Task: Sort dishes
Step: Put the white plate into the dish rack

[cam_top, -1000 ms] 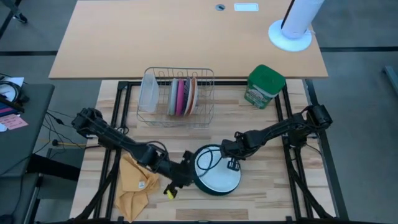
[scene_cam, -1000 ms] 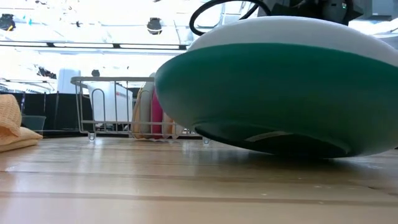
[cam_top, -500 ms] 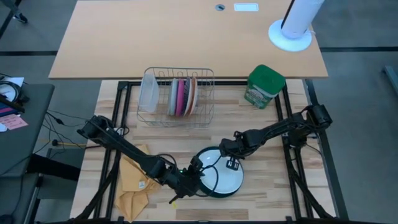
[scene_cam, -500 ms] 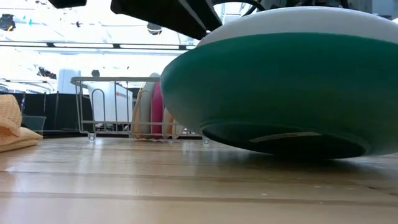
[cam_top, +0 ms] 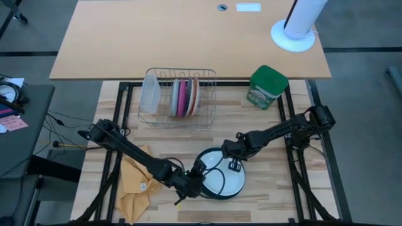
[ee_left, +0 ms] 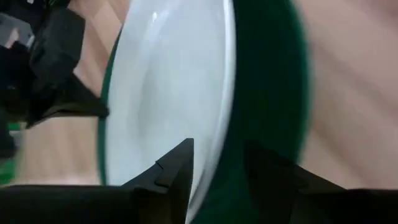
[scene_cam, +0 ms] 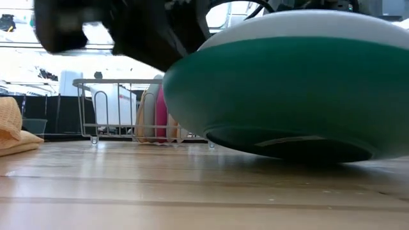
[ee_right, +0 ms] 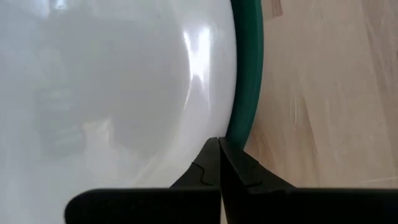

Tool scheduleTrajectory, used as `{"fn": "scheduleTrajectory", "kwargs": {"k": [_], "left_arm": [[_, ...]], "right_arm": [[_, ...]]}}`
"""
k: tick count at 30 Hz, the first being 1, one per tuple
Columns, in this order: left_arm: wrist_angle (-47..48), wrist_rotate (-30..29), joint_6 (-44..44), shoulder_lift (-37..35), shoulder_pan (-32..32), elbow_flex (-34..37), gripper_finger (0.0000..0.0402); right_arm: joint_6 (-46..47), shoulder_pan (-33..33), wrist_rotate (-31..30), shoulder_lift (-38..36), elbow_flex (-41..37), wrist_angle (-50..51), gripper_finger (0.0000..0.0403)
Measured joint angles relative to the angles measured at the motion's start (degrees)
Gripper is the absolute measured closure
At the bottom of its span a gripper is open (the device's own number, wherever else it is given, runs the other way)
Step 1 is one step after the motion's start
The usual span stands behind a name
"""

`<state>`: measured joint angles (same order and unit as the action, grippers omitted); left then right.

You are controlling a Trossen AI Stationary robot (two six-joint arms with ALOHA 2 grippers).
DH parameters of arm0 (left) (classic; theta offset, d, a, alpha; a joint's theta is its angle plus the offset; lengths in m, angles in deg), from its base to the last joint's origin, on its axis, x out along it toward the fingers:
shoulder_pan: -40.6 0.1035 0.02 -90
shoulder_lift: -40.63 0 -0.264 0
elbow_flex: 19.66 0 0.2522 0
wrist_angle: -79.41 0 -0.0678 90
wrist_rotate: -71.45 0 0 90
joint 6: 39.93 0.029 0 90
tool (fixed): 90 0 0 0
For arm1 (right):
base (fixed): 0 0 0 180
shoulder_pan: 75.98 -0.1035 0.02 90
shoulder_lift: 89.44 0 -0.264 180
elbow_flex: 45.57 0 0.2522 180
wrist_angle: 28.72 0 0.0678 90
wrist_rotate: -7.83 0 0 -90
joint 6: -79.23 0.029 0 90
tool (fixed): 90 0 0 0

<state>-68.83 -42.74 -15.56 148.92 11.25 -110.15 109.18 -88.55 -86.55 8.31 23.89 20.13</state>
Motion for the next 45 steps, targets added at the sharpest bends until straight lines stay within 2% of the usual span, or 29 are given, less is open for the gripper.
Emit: {"fn": "scheduleTrajectory", "kwargs": {"k": [3, 5, 10, 16, 17, 20, 23, 25, 29, 35, 41, 45], "left_arm": [[-2.6, -6.8, 5.6, 1.5, 0.1, 0.0, 0.0268], [-3.1, -8.8, 8.0, 1.7, 0.4, 0.0, 0.0268], [-3.8, -5.0, 7.5, 1.5, 1.8, 0.0, 0.0280], [-5.3, -3.6, 11.4, 1.6, 1.9, 0.0, 0.0358], [-4.9, -3.2, 11.9, 1.6, 1.9, 0.1, 0.0372], [-5.0, -3.8, 12.1, 1.5, 1.9, 0.2, 0.0375], [-5.3, -7.9, 13.5, 1.3, 1.9, 0.2, 0.0375], [-5.3, -12.2, 14.4, 1.3, 1.6, 0.2, 0.0374], [-4.7, -19.0, 15.4, 1.2, 1.1, 0.1, 0.0374], [-3.1, -21.9, 14.2, -1.8, -0.3, 0.1, 0.0373], [-4.4, -25.8, 16.4, -8.1, -2.2, 0.0, 0.0374], [-3.5, -32.4, 18.7, -13.9, -4.2, 0.0, 0.0374]], "right_arm": [[0.0, 0.0, 0.0, 0.0, 0.0, 0.0, 0.0403], [0.0, 0.0, 0.0, 0.0, -0.1, 0.1, 0.0403], [0.0, 0.0, 0.2, 0.0, 0.0, 0.1, 0.0403], [-4.5, 0.0, -0.2, 0.1, 0.2, 0.8, 0.0403], [-5.1, 0.0, -0.2, 0.1, 0.8, 2.0, 0.0403], [-6.1, 0.0, -0.1, 0.4, 4.6, 9.2, 0.0403], [-5.3, -0.6, -0.3, 0.0, 10.4, 18.6, 0.0403], [-3.5, -2.0, -3.6, -0.7, 14.4, 24.0, 0.0403], [1.5, -7.2, -16.4, -3.6, 22.2, 34.2, 0.0403], [14.8, -18.8, -33.1, -8.9, 32.2, 48.8, 0.0403], [24.1, -31.4, -48.7, -14.1, 35.7, 51.6, 0.0403], [26.9, -37.0, -53.7, -16.0, 35.7, 51.5, 0.0403]]}}
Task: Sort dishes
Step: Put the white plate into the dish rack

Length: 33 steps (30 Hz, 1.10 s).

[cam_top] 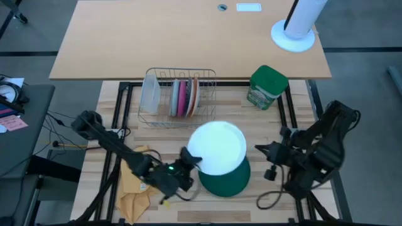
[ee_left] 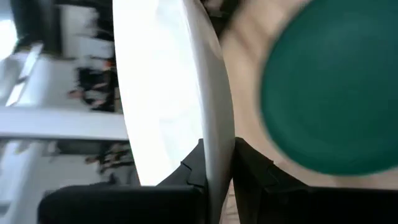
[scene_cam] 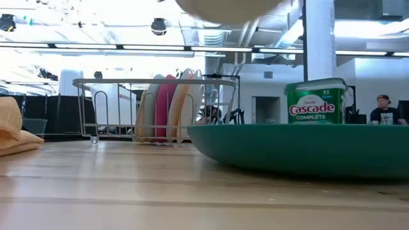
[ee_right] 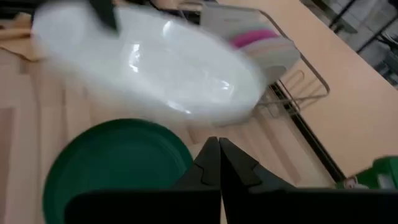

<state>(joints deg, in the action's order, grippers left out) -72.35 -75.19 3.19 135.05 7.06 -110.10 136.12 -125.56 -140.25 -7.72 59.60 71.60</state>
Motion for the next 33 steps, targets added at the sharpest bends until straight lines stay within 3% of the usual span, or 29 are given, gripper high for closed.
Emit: {"fn": "scheduleTrajectory", "kwargs": {"k": [4, 14, 18, 23, 33], "left_arm": [[-2.5, -1.8, -3.6, -7.6, -2.2, -0.1, 0.0374], [-2.6, 8.7, -27.7, -24.5, -3.5, -0.1, 0.0373], [-0.7, 8.8, -35.1, -27.0, -3.5, 0.3, 0.0372], [-2.0, 8.1, -37.6, -30.1, -4.2, 6.7, 0.0374], [-21.6, 9.3, -33.1, -45.3, -5.5, 22.1, 0.0376]], "right_arm": [[-0.2, -2.4, -0.5, 0.2, 0.0, 0.0, 0.0403], [-1.2, -0.4, -0.5, 0.2, 0.0, -0.2, 0.0403], [-1.3, 0.4, -0.5, 0.1, 0.0, -0.4, 0.0403], [-1.3, 0.6, 0.1, 0.1, 0.0, -0.5, 0.0403], [-1.4, 0.5, 4.2, 0.1, 0.0, -0.4, 0.0403]]}}
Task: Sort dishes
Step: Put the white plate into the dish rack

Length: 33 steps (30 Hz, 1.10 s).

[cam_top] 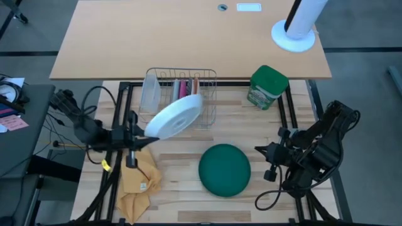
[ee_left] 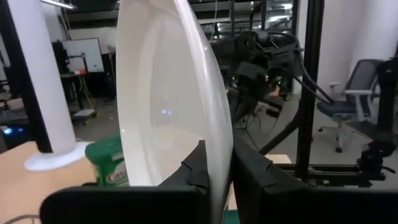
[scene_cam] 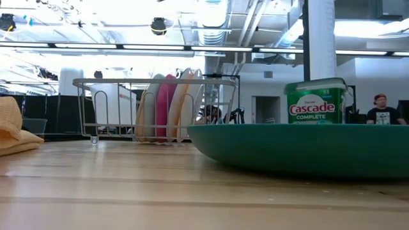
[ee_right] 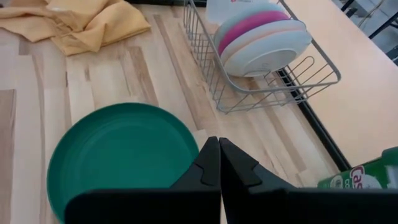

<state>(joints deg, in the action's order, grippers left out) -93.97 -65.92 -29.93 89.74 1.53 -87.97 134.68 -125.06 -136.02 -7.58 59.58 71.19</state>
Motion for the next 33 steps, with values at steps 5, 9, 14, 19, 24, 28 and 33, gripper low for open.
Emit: {"fn": "scheduleTrajectory", "kwargs": {"k": [5, 9, 14, 19, 24, 28, 33], "left_arm": [[-0.7, 0.3, -1.3, -6.6, 0.0, 5.6, 0.0371], [-1.3, 0.8, -2.1, -10.0, 0.0, 7.7, 0.0379], [-0.9, 2.2, -2.3, -10.9, 0.0, 8.1, 0.0384], [-1.1, 2.4, -3.0, -10.1, 0.0, 8.1, 0.0389], [-1.8, -0.3, -1.0, -8.5, 0.0, 8.1, 0.0396], [-4.1, 0.3, -0.1, -8.6, 0.0, 8.1, 0.0396], [-3.9, 2.7, 0.2, -8.5, 0.0, 8.1, 0.0396]], "right_arm": [[-1.3, 0.0, 0.0, 0.0, 0.0, 0.0, 0.0403], [-1.5, 0.4, 0.0, 0.0, 0.0, -0.1, 0.0403], [-1.5, 0.9, 0.0, 0.0, 0.0, -0.1, 0.0403], [-1.5, 0.9, 0.0, 0.0, 0.0, -0.9, 0.0403], [-1.9, 0.9, 0.0, 0.0, 0.0, -1.2, 0.0403], [-2.0, 0.9, 0.0, 0.0, 0.0, -1.3, 0.0403], [-2.0, 0.9, 0.0, 0.0, 0.0, -1.3, 0.0403]]}}
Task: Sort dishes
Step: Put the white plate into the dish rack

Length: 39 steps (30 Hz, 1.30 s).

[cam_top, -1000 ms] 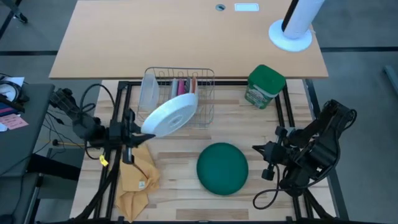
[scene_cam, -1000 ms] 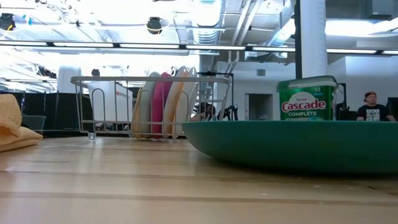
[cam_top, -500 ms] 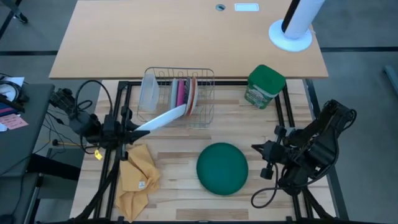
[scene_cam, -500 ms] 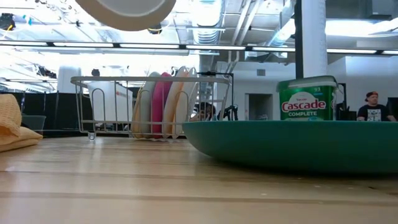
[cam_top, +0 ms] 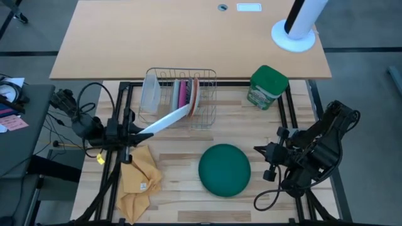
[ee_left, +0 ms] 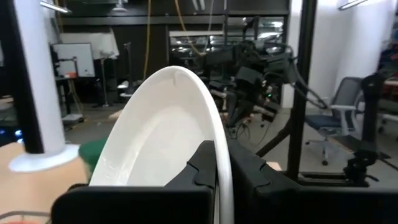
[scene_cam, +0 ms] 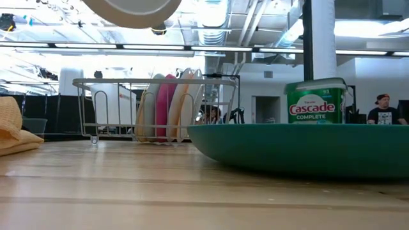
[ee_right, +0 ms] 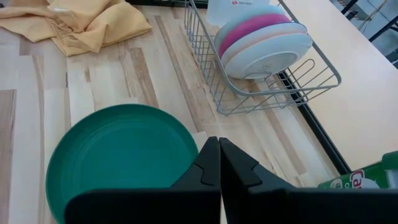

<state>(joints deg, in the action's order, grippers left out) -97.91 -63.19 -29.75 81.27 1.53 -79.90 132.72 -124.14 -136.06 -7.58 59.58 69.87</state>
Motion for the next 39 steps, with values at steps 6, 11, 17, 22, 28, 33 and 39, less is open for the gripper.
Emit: {"fn": "scheduleTrajectory", "kwargs": {"k": [6, 11, 17, 22, 28, 33, 39], "left_arm": [[-1.8, 4.4, 1.4, 0.0, 0.0, 0.0, 0.0396], [-3.1, 7.1, 2.2, 0.3, 0.0, 0.0, 0.0396], [-3.7, 6.7, 3.2, 1.8, 0.1, 0.0, 0.0396], [-6.0, 6.7, 4.3, 3.4, 0.5, 0.0, 0.0396], [-6.1, 6.7, 4.9, 3.8, 0.5, 0.0, 0.0396], [-6.1, 6.6, 4.9, 3.7, 0.5, 0.0, 0.0396], [-6.0, 6.6, 5.0, 3.7, 0.5, 0.0, 0.0396]], "right_arm": [[0.0, 0.0, 0.0, 0.0, 0.0, 0.0, 0.0403], [0.0, 0.3, 0.0, 0.0, 0.0, 0.0, 0.0403], [-0.1, 2.1, -0.2, 0.0, -0.6, -0.7, 0.0403], [-0.2, 4.2, -0.2, 0.0, -1.9, -1.1, 0.0403], [-1.3, 5.7, -0.1, 0.0, -4.7, -1.3, 0.0403], [-1.5, 6.3, 0.0, 0.0, -5.5, -1.3, 0.0403], [-1.5, 6.3, 0.0, 0.0, -5.5, -1.3, 0.0403]]}}
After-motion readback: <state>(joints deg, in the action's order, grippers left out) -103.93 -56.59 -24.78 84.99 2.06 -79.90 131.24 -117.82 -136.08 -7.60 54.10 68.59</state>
